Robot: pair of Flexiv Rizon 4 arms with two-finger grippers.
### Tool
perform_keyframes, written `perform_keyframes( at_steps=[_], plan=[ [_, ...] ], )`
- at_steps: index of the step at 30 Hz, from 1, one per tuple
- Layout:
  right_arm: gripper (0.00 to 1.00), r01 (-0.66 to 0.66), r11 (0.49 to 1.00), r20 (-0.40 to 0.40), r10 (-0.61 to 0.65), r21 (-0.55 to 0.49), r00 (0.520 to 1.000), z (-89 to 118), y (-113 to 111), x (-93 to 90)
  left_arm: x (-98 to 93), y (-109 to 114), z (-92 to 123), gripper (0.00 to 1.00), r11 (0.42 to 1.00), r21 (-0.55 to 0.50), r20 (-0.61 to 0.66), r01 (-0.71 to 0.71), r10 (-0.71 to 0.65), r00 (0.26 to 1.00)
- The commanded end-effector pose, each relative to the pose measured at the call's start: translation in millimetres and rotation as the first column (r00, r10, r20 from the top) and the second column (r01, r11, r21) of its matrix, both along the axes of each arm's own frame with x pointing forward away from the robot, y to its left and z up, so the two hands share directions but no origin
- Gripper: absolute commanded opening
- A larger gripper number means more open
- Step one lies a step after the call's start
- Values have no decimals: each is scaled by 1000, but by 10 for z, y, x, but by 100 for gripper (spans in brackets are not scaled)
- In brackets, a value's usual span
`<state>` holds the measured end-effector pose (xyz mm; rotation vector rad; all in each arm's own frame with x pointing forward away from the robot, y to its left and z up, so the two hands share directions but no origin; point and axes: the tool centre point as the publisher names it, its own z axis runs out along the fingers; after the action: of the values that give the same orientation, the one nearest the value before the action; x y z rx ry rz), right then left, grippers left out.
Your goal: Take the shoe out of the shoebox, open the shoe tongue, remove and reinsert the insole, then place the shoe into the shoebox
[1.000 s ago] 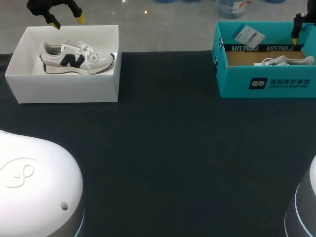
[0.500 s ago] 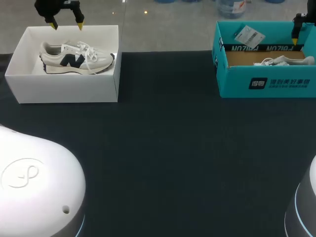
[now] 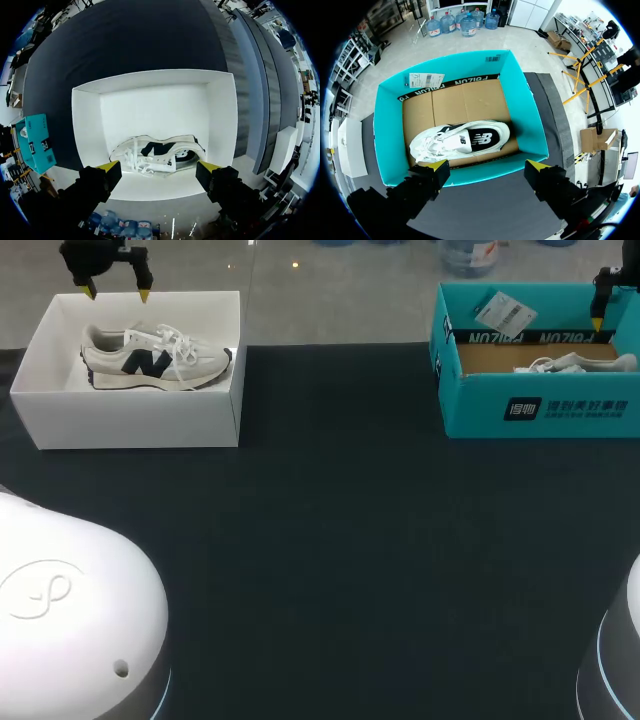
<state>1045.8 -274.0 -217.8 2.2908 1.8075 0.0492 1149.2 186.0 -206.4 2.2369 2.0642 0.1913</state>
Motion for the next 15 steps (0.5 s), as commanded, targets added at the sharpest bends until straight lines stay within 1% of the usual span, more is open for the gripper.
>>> perform_keyframes(
  at_steps=[1,3,6,9,10,13,15],
  plan=[
    [100,1,1000,1,-1,0,1000,3,2,-2,302,115,-142,100,1000,-3,-69,-6,6,998],
    [100,1,1000,1,-1,0,1000,3,2,-2,385,214,-219,100,1000,22,-66,-20,22,998],
    [100,1,1000,1,-1,0,1000,3,2,-2,488,368,-298,100,999,17,-89,-49,50,995],
    [100,1,1000,1,-1,0,1000,3,2,-2,544,518,-354,100,999,0,-131,-46,45,990],
    [100,1,1000,1,-1,0,1000,3,2,-2,556,554,-377,100,999,19,-135,-49,52,990],
    [100,1,1000,1,-1,0,1000,3,2,-2,568,590,-403,100,997,54,-146,-58,65,987],
    [100,1,1000,1,-1,0,1000,3,2,-2,568,590,-403,100,997,54,-146,-58,65,987]
  ],
)
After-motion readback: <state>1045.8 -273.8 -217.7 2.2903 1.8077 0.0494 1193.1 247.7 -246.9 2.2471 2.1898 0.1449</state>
